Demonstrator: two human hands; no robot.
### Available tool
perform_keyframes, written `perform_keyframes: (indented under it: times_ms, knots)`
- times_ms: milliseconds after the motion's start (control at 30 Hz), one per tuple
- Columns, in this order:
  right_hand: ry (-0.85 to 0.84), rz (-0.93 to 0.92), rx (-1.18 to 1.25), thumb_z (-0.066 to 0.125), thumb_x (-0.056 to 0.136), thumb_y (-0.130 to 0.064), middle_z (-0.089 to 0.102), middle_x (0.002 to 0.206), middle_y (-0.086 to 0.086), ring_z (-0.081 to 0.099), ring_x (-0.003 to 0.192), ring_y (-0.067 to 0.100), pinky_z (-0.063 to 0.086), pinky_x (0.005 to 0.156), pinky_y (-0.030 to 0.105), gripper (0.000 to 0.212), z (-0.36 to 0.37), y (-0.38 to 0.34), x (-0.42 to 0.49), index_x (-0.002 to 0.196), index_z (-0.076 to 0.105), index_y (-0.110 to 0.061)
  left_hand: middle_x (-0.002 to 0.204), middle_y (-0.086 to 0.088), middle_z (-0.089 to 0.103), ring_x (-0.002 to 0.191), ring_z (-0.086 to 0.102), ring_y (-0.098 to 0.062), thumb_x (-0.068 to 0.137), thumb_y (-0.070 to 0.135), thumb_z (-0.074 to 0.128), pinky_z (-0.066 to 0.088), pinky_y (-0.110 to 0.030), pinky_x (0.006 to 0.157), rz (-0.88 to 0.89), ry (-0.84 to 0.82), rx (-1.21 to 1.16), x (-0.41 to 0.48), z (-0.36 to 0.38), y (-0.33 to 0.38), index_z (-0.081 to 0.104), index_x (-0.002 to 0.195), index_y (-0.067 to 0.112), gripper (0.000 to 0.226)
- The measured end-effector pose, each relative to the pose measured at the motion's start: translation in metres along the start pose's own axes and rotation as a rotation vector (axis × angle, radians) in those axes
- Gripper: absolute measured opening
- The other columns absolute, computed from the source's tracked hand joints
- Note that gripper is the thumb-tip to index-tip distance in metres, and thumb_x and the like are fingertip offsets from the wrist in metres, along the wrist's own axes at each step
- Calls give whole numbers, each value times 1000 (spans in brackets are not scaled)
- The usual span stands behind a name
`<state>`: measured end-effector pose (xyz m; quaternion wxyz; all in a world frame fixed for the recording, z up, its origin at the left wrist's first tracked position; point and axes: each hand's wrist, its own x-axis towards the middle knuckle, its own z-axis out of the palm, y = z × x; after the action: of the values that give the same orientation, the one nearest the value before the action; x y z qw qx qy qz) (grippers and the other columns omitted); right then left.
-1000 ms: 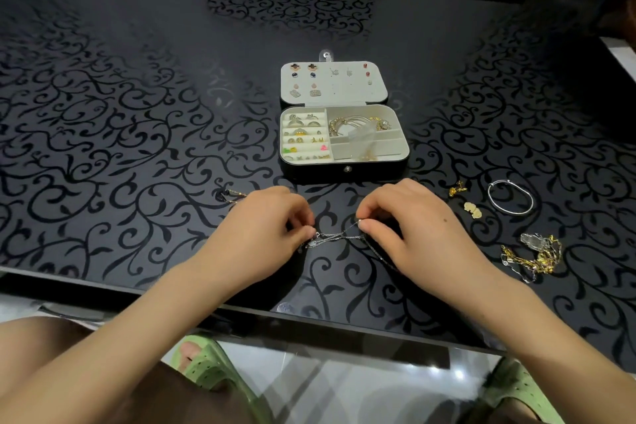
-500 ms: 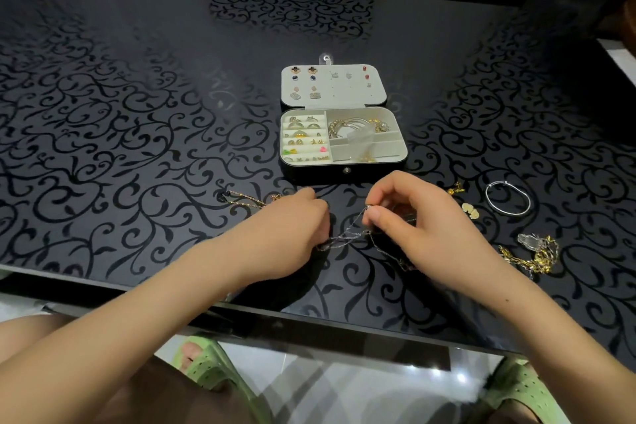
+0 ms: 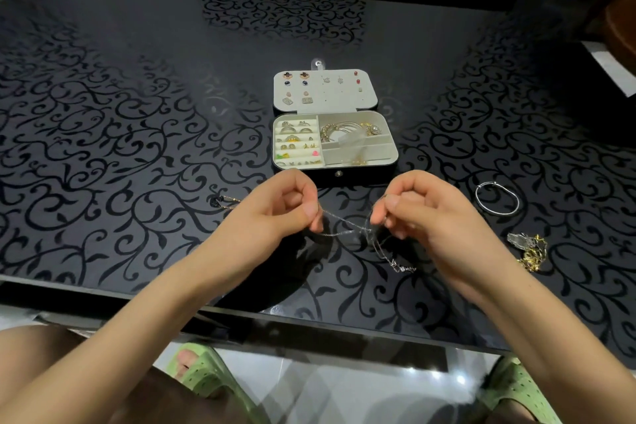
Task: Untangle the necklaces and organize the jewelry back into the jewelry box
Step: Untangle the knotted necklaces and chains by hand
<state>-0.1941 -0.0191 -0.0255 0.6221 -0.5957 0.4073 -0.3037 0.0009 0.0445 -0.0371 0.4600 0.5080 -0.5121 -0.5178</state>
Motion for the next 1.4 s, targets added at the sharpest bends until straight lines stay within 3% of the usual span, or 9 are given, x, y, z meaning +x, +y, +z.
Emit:
perform_keyframes:
  times_ms: [100, 267, 400, 533, 633, 833, 1067, 1267, 1400]
  knots:
    - [77, 60, 141, 43, 89, 5, 68, 70, 8, 51, 66, 13, 39, 62, 25, 24, -2, -1, 4, 73, 50, -10, 66, 0, 53, 65, 49, -12, 82, 15, 57, 40, -15, 65, 52, -105, 80, -4, 3, 4, 52, 77, 13, 8]
    - [113, 26, 133, 48, 84, -4, 71, 74, 8, 55, 76, 15, 40, 69, 25, 17, -4, -4, 2, 70, 49, -13, 58, 8, 54, 55, 47, -7, 83, 22, 55, 34, -14, 57, 173, -166, 621, -3, 12, -2, 57, 85, 23, 2]
    - [71, -30, 122, 49, 72, -14, 71, 79, 10, 60, 78, 15, 43, 71, 24, 4, -6, -4, 1, 68, 49, -14, 58, 4, 61, 57, 56, -12, 92, 24, 52, 43, -25, 60, 152, -145, 842, 1, 18, -3, 50, 86, 29, 8]
    - [3, -36, 244, 46, 73, -8, 69, 83, 13, 63, 70, 20, 46, 69, 29, 7, -7, -3, 0, 68, 49, -11, 60, 9, 66, 47, 59, -5, 93, 21, 52, 49, -24, 61, 61, -49, 752, 8, 25, 1, 44, 79, 32, 19]
    - [-24, -43, 226, 45, 73, -8, 67, 84, 12, 60, 63, 19, 47, 65, 27, 9, -6, -3, 0, 67, 49, -11, 64, 5, 68, 44, 61, -10, 92, 19, 54, 50, -23, 57, -6, 11, 637, 12, 28, 2, 46, 79, 31, 19]
    - [-36, -54, 186, 45, 72, -8, 67, 88, 13, 52, 57, 16, 47, 60, 21, 10, -3, -3, 2, 64, 49, -13, 66, 10, 68, 56, 65, -18, 81, 15, 68, 52, -31, 64, -33, 132, 508, 13, 26, 6, 64, 74, 26, 14]
    - [-96, -60, 187, 45, 72, -8, 67, 87, 16, 48, 55, 16, 44, 61, 24, 9, -2, -3, 4, 66, 48, -12, 69, 10, 63, 63, 56, -2, 75, 19, 72, 45, -24, 69, -25, 224, 520, 11, 19, 9, 68, 71, 30, 12]
    - [-132, -77, 245, 44, 72, -4, 59, 86, 29, 55, 55, 11, 46, 63, 21, 7, -1, -5, 3, 67, 47, -8, 88, 13, 52, 84, 53, -6, 74, 19, 73, 42, -23, 83, -73, 4, 541, 24, 30, 18, 63, 79, 38, 22]
    - [-153, -89, 248, 44, 71, -4, 54, 86, 37, 58, 59, 10, 48, 64, 22, 8, 2, -8, 4, 65, 47, -8, 80, 8, 56, 74, 49, -8, 75, 13, 73, 41, -23, 72, -122, -87, 391, 26, 31, 19, 64, 68, 32, 22]
